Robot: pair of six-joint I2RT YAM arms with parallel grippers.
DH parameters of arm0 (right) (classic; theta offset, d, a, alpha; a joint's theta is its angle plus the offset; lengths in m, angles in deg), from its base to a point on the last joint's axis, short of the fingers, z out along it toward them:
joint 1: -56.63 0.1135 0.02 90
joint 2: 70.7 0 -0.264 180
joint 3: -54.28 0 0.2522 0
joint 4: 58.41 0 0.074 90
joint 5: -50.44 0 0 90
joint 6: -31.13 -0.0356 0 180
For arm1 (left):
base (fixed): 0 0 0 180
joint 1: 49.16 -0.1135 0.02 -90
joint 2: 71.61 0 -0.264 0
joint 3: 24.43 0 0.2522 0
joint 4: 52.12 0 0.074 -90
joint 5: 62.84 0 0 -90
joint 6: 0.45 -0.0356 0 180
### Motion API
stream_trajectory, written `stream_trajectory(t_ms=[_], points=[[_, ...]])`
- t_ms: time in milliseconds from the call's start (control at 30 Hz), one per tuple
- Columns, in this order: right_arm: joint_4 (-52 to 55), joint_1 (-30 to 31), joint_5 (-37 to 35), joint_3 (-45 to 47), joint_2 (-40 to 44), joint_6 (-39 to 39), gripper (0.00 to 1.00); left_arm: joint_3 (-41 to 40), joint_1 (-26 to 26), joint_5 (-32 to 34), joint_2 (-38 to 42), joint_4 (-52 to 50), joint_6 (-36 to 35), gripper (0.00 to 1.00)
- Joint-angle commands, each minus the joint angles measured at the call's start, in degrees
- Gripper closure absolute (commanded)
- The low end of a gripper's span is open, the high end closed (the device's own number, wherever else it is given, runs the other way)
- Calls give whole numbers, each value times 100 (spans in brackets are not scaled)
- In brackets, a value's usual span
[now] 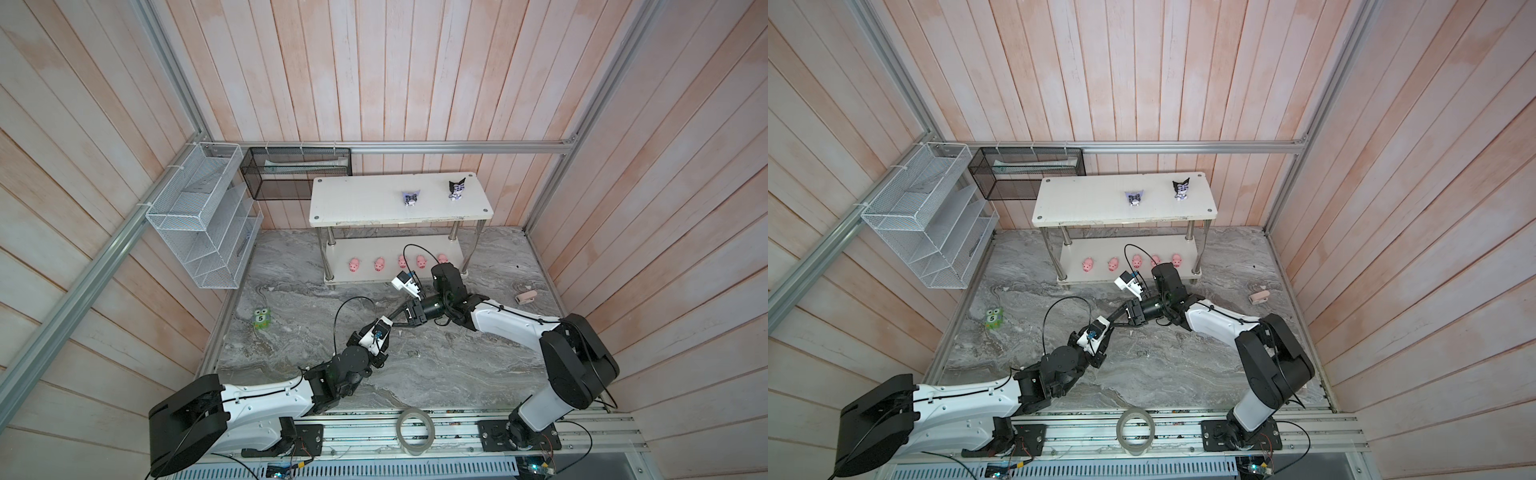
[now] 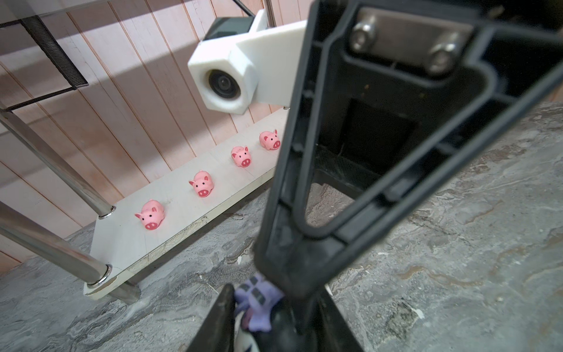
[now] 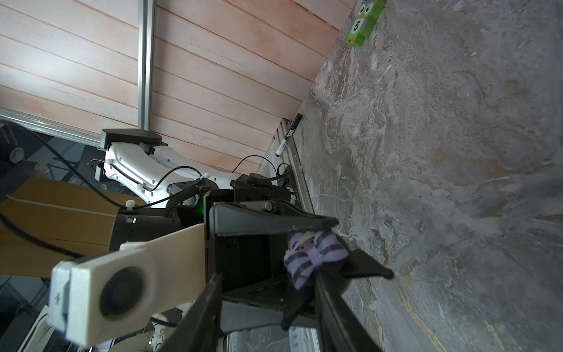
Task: Organize plastic toys on shelves
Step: Pick up the plastic toy from the middle-left of the table.
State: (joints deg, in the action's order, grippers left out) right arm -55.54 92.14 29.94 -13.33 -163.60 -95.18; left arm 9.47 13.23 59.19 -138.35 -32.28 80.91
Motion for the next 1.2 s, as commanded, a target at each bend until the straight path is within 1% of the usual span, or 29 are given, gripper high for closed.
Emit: stream_trajectory(t_ms=[0, 33, 167, 333, 633, 1033, 1167], points=[[447, 122, 99, -85, -84, 309, 60, 161, 10, 169, -39, 87, -28, 98], [445, 124, 75, -55, -72, 309, 63, 148, 10, 180, -39, 78, -16, 98], [480, 122, 13, 9, -20, 317, 69, 153, 10, 319, -95, -1, 21, 98], [642, 118, -58, -3, 25, 394, 71, 148, 10, 457, -162, 6, 28, 98], [1113, 33, -103, -38, 188, 632, 71, 122, 10, 595, -155, 27, -32, 98], [1045, 28, -96, -94, 144, 581, 74, 174, 10, 601, -380, 111, -92, 98], [1191, 35, -94, -153, 55, 686, 74, 184, 10, 609, -384, 120, -112, 98]])
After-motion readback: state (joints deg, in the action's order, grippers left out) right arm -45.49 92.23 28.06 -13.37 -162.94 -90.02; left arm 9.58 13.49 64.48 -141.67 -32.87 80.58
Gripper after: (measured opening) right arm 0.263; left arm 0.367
